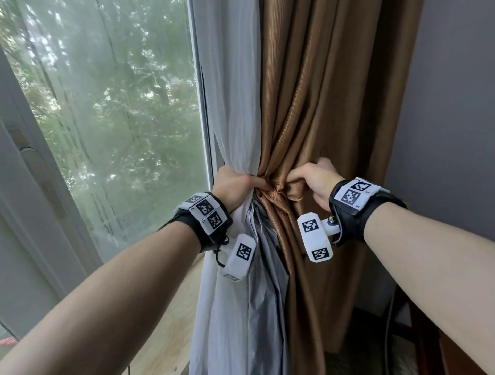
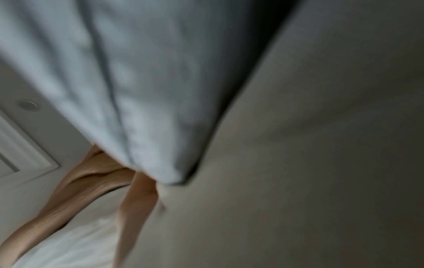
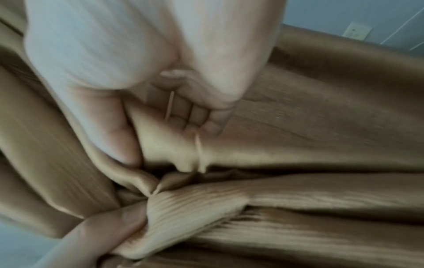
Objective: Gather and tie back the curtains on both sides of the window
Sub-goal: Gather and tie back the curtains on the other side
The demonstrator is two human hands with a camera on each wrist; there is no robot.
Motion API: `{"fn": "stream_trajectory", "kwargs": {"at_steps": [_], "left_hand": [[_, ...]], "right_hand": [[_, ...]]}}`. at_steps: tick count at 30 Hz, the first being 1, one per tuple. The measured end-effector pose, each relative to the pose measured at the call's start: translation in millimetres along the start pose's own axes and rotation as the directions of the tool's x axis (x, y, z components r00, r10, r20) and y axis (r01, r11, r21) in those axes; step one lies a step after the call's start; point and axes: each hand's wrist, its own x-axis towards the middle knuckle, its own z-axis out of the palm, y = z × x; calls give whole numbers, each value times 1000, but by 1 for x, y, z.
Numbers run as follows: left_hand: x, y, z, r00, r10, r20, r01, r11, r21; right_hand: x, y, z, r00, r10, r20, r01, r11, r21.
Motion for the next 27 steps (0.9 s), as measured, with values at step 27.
{"fn": "stream_trajectory", "kwargs": {"at_steps": [27], "left_hand": [[1,2,-10,989,11,149,-3,999,-53]], "right_hand": [[9,-8,-17,986,120,-118,-99,982,163]]}}
